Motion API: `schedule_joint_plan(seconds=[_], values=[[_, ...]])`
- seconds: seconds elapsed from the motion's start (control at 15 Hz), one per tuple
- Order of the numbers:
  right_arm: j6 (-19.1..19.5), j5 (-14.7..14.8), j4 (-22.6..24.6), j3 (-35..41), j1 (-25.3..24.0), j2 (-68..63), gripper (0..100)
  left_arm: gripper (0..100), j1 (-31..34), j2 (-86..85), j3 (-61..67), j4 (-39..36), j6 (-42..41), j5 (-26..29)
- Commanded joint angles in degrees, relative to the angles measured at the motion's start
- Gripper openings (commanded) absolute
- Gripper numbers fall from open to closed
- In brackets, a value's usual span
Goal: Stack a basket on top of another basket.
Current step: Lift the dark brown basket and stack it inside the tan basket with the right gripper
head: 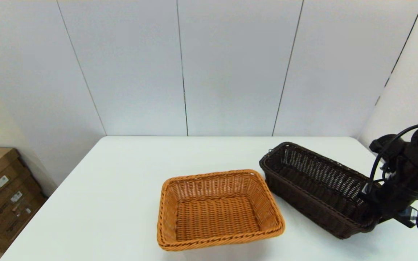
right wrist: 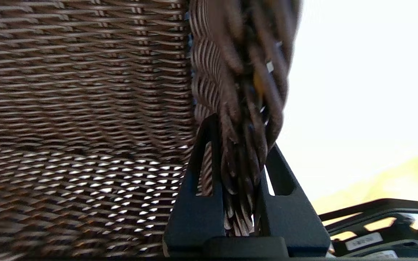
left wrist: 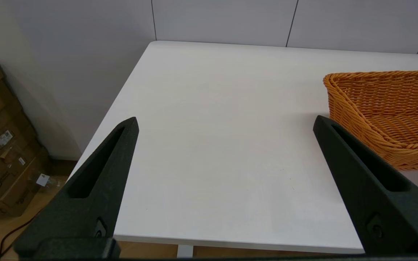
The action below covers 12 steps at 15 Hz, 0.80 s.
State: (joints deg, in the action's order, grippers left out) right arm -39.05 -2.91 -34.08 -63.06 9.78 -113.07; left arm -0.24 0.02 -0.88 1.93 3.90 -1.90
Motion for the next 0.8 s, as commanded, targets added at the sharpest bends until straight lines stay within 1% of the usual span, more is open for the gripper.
schedule_joint_plan(seconds=[0.07, 0.27, 0.4, 0.53, 0.67, 0.73, 0.8], values=[[-0.24, -1.13, -0.37, -1.1, 1.12, 1.45, 0, 100, -0.02, -0.11, 0.0, 0.01, 0.05, -0.03], [-0.68, -2.27, -0.54, -2.15, 1.91, 2.59, 0, 100, -0.02, -0.11, 0.0, 0.01, 0.05, -0.03], [-0.94, -3.77, -0.63, -2.59, 2.7, 2.94, 0, 100, -0.02, -0.11, 0.0, 0.01, 0.05, -0.03], [-1.03, -4.29, -0.9, -2.94, 3.23, 3.12, 0, 100, -0.02, -0.11, 0.0, 0.01, 0.05, -0.03], [-1.12, -6.49, -1.07, -3.47, 4.37, 3.29, 0, 100, -0.02, -0.11, 0.0, 0.01, 0.05, -0.03], [-1.47, -8.07, -1.07, -4.0, 5.25, 3.64, 0, 100, -0.02, -0.11, 0.0, 0.01, 0.05, -0.03], [-1.82, -10.97, -1.07, -4.35, 6.31, 4.52, 0, 100, -0.02, -0.11, 0.0, 0.01, 0.05, -0.03]])
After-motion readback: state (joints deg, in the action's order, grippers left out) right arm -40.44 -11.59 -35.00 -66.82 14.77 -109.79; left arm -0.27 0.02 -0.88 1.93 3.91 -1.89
